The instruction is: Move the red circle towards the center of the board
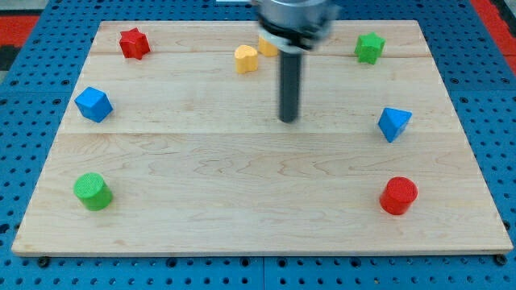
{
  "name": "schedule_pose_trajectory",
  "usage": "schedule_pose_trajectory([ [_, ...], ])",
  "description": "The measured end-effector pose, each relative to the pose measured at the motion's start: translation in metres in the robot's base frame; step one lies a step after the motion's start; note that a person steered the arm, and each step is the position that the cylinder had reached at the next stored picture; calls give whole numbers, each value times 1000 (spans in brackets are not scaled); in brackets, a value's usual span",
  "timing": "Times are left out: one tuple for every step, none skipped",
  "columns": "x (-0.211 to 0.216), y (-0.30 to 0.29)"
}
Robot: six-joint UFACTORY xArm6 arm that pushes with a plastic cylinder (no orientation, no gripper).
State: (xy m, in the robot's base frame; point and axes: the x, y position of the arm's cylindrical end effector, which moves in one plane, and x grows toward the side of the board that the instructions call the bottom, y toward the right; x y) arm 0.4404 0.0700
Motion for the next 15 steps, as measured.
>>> schedule_pose_trajectory([
  [48, 49],
  [46, 158],
  [88, 187],
  [127, 147],
  [86, 86],
  [77, 40],
  [99, 65],
  [124, 28],
  [92, -38],
  [57, -83],
  [45, -110],
  [52, -82],
  [51, -68],
  [25, -37],
  [-9, -16],
])
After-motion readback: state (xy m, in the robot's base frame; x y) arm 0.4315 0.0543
